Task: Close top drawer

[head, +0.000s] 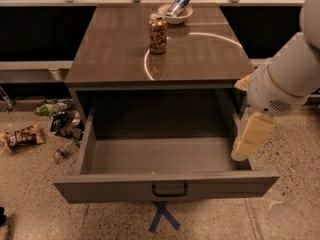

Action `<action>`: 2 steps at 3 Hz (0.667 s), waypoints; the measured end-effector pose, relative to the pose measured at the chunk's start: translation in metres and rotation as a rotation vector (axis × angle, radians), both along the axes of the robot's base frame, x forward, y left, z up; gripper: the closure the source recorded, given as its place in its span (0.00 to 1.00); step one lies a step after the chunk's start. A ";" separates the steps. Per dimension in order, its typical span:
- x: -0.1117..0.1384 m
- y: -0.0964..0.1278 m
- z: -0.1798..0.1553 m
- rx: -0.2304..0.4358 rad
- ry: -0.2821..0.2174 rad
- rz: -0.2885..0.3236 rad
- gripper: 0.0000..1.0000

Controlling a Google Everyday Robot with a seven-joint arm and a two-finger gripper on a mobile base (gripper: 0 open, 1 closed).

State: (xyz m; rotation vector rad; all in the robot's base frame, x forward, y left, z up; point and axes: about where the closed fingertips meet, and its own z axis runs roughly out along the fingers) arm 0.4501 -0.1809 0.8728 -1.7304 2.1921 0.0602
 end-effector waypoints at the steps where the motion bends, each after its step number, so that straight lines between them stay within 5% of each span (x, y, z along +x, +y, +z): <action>1: -0.006 0.011 -0.029 0.046 0.018 -0.009 0.00; 2: -0.017 0.021 -0.061 0.095 0.013 -0.031 0.00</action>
Offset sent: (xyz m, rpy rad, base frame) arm -0.0285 0.0315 -0.1135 0.1634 0.0048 -0.0701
